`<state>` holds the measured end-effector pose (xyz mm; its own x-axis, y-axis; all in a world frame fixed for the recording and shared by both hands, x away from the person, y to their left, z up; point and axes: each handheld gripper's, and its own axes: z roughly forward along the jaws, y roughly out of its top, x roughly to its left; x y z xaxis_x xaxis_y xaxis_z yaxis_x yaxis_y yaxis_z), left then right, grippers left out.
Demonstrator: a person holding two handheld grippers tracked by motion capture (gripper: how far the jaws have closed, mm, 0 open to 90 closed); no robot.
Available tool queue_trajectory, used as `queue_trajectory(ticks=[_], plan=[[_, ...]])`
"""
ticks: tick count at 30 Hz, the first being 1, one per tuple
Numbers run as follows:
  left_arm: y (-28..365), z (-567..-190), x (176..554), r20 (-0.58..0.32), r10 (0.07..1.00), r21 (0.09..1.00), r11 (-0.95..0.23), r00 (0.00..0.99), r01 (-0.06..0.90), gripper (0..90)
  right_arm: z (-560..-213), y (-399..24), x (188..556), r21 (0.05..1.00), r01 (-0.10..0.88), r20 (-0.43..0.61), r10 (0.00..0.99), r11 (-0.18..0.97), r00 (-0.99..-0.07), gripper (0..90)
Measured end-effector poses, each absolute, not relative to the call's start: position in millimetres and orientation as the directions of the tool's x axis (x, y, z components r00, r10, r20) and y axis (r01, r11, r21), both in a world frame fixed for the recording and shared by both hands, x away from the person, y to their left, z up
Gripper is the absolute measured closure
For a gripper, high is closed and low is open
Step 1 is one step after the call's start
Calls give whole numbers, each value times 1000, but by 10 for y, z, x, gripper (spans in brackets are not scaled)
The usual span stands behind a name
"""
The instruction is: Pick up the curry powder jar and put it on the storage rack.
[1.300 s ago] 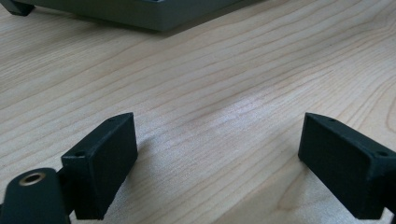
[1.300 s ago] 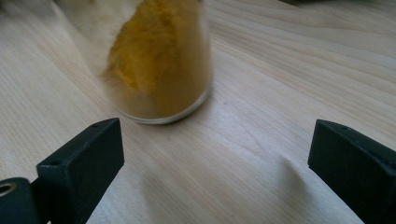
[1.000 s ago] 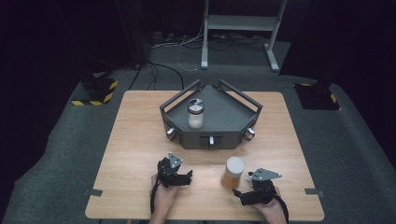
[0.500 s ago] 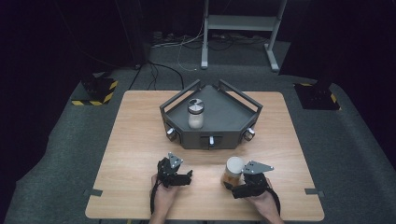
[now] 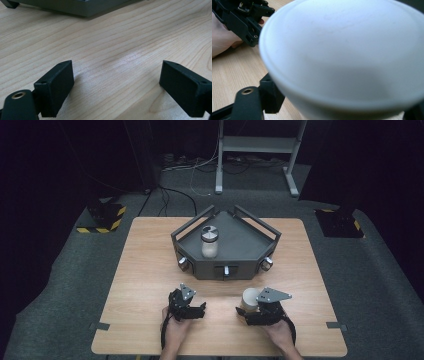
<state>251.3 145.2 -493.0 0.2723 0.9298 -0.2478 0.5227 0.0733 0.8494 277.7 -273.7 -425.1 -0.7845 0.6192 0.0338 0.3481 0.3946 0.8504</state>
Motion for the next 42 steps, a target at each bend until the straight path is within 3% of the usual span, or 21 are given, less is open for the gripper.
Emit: queue_trajectory(ticks=[11, 42], plan=[[1452, -4930, 2514, -248, 930, 849, 73, 272, 523, 123, -4260, -2779, 2762, 862, 336, 31, 620, 381, -784, 331], [1456, -4931, 2514, -251, 929, 849, 76, 273, 523, 123, -4258, -2762, 2710, 871, 301, -6, 621, 388, -784, 355]])
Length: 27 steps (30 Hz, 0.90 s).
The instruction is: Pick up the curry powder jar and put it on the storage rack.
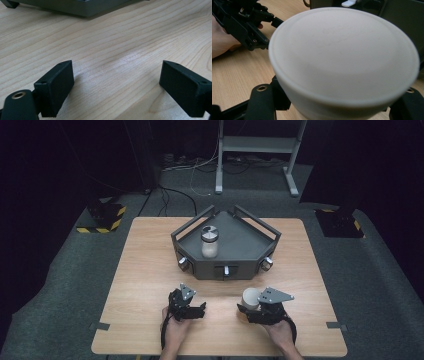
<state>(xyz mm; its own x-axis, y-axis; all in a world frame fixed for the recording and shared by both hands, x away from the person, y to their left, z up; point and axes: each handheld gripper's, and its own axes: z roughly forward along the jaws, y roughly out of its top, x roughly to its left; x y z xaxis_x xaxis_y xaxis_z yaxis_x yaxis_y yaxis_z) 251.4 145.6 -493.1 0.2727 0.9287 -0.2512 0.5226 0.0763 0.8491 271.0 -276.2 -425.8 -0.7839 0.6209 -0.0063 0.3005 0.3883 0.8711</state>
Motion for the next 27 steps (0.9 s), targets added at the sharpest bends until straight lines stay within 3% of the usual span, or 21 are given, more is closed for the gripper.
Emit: queue_trajectory(ticks=[27], plan=[[1462, -4931, 2516, -256, 928, 848, 80, 273, 523, 123, -4069, -2813, 2819, 866, 309, 2, 614, 393, -789, 357]])
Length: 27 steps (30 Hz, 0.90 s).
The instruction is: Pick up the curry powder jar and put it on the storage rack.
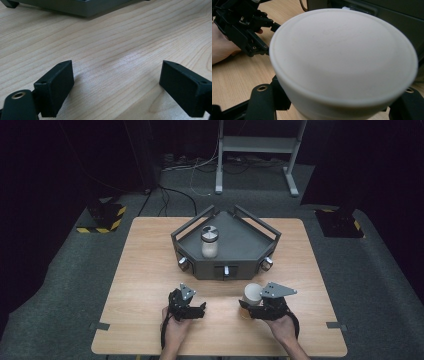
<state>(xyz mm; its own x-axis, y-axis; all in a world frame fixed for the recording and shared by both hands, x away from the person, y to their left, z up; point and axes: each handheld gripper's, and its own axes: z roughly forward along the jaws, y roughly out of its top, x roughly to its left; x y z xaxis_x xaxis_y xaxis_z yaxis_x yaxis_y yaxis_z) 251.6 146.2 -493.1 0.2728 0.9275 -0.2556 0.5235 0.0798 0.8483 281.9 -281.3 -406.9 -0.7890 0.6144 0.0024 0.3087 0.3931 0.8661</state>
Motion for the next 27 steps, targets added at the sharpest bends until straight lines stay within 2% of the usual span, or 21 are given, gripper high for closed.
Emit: queue_trajectory(ticks=[27], plan=[[1462, -4931, 2515, -255, 928, 849, 79, 273, 523, 124, -3446, -2847, 3084, 871, 283, -14, 595, 403, -804, 356]])
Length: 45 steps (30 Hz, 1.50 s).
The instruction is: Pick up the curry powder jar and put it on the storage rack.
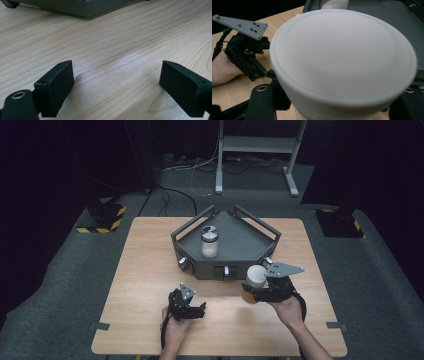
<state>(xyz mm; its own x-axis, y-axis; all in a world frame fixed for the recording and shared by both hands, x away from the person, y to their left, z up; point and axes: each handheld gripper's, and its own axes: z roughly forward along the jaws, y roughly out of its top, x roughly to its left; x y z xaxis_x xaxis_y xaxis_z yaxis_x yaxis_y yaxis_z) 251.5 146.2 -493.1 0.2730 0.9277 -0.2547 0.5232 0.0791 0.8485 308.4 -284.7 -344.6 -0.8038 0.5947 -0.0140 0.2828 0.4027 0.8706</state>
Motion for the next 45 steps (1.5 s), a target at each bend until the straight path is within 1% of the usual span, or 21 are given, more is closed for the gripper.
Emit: queue_trajectory(ticks=[9, 23, 31, 45], plan=[[1463, -4931, 2515, -255, 928, 848, 80, 273, 523, 124, -3319, -2847, 3161, 879, 278, -5, 592, 386, -806, 356], [1466, -4934, 2515, -261, 927, 848, 86, 271, 523, 124, -3021, -2819, 3339, 888, 276, 1, 598, 367, -801, 357], [1473, -4927, 2517, -259, 927, 847, 82, 273, 526, 126, -2857, -2752, 3456, 890, 275, -5, 613, 363, -790, 357], [1487, -4923, 2520, -265, 925, 844, 85, 274, 529, 126, -2700, -2588, 3676, 889, 291, -9, 651, 352, -759, 357]])
